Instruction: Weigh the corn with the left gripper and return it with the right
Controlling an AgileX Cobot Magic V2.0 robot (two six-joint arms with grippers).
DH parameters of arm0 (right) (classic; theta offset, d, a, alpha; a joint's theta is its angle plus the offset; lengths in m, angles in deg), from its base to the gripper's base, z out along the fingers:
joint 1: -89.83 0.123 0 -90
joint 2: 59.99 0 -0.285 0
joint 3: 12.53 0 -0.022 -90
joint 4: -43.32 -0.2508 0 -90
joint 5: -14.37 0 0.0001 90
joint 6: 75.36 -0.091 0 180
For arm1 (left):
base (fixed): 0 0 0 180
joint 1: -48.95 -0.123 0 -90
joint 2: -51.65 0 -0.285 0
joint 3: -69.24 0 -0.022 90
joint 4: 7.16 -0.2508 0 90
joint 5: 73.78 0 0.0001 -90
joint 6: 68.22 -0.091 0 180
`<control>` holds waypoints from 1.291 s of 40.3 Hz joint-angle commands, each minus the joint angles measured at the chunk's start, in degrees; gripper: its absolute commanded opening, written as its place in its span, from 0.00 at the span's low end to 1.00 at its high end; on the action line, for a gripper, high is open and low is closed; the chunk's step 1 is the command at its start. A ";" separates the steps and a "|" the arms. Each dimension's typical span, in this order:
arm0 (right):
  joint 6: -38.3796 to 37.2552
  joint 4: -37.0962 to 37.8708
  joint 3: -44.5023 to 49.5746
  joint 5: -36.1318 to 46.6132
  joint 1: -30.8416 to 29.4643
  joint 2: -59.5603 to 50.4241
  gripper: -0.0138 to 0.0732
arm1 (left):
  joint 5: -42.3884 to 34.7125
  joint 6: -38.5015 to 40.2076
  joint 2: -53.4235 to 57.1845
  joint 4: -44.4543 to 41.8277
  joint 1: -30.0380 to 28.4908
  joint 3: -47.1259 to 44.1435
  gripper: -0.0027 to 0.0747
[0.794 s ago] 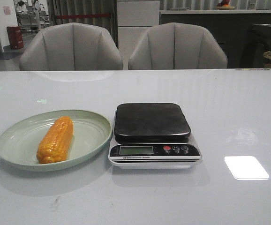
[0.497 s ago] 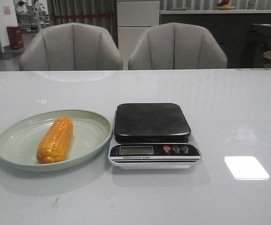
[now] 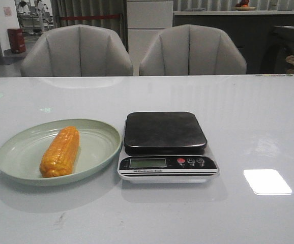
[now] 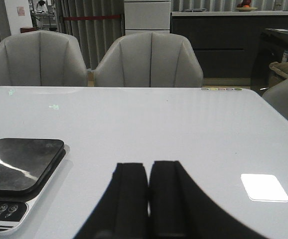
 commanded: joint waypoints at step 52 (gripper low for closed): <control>0.38 0.55 0.23 4.80 -0.39 -1.03 0.35 | 13.19 0.89 -10.45 4.58 1.72 20.59 0.21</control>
